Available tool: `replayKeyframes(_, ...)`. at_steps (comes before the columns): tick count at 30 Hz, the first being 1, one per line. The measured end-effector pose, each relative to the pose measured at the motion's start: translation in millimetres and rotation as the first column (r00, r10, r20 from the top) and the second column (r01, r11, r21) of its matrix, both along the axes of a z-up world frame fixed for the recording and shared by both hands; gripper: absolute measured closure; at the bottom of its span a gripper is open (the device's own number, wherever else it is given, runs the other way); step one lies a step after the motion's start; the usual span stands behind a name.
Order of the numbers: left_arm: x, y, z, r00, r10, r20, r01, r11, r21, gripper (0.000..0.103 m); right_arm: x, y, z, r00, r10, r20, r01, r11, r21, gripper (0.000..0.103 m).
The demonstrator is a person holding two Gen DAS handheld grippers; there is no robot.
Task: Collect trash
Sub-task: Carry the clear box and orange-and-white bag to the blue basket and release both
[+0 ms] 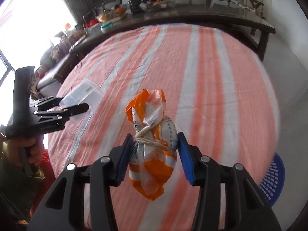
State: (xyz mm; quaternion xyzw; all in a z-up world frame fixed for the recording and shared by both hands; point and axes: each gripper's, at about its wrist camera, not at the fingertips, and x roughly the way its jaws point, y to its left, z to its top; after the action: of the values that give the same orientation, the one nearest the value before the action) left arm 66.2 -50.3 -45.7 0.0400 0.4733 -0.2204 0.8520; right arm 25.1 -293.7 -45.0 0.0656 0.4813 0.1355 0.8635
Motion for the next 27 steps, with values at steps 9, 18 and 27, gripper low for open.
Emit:
replayKeyframes(9, -75.5, -192.4, 43.0, 0.943, -0.334, 0.014, 0.332, 0.931, -0.151, 0.04, -81.5, -178.8, -4.6, 0.96, -0.279, 0.035, 0.281, 0.957, -0.066, 0.057)
replayKeyframes(18, -100.5, -366.4, -14.9, 0.896, -0.433, -0.096, 0.418, 0.897, -0.142, 0.039, -103.9, -303.6, -72.0, 0.869, -0.489, -0.073, 0.49, 0.871, 0.007, 0.057)
replayKeyframes(27, -74.7, -448.2, -100.0, 0.893, -0.42, -0.161, 0.406, 0.907, -0.114, 0.035, -104.5, -361.9, -137.9, 0.787, -0.59, -0.181, 0.613, 0.781, 0.12, 0.05)
